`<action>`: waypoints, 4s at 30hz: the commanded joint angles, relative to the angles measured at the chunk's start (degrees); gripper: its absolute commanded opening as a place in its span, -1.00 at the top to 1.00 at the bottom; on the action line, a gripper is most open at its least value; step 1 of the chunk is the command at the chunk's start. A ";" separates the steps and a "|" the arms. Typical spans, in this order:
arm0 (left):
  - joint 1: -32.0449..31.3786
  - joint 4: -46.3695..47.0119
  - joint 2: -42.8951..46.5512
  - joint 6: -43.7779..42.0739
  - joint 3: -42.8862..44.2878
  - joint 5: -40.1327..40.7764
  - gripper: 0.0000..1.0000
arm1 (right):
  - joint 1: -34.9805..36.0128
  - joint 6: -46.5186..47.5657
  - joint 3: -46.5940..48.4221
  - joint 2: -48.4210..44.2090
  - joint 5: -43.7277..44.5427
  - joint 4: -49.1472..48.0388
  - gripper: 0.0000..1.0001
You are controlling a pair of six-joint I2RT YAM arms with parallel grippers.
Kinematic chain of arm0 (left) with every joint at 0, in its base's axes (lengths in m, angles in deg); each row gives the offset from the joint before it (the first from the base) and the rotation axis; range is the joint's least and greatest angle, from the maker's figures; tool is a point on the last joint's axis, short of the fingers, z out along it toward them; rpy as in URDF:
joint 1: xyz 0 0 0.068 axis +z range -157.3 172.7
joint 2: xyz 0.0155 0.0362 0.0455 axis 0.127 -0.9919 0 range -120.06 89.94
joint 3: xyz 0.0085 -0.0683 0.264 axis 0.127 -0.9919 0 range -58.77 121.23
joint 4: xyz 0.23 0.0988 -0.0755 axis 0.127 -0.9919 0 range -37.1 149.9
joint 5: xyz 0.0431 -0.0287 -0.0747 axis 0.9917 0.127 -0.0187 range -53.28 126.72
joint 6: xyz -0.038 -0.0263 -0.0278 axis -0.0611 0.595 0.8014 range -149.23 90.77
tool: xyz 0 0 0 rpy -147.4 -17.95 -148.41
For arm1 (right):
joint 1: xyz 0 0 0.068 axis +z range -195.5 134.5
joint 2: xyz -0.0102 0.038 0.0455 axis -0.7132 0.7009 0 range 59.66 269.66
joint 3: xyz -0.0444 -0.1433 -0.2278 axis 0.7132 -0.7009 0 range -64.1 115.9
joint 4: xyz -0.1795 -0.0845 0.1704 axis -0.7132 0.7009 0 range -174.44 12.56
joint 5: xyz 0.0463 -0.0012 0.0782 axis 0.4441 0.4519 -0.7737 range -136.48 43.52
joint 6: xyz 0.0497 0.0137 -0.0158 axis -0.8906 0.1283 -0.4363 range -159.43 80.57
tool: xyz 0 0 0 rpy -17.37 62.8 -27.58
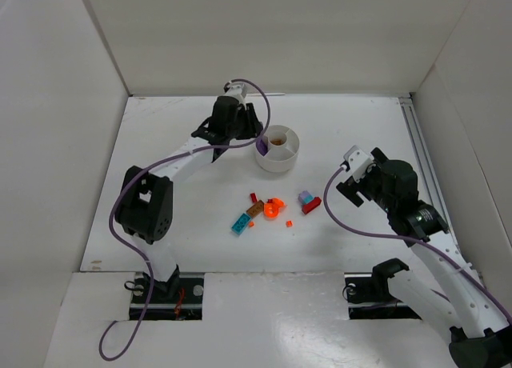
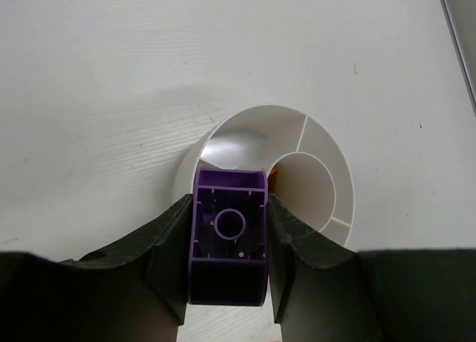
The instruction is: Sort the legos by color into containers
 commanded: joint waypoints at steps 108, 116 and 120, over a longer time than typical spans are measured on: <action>-10.12 -32.85 67.26 40.40 -45.68 40.21 -1.00 | 34.92 -40.31 20.17 64.08 8.38 -40.30 -0.56; -10.12 -32.32 66.11 38.64 -45.68 40.21 -1.00 | 35.45 -42.59 20.17 66.11 7.85 -40.30 -0.41; -10.12 -31.79 65.59 38.64 -45.68 40.21 -1.00 | 35.45 -43.13 18.85 66.63 7.85 -40.30 -0.23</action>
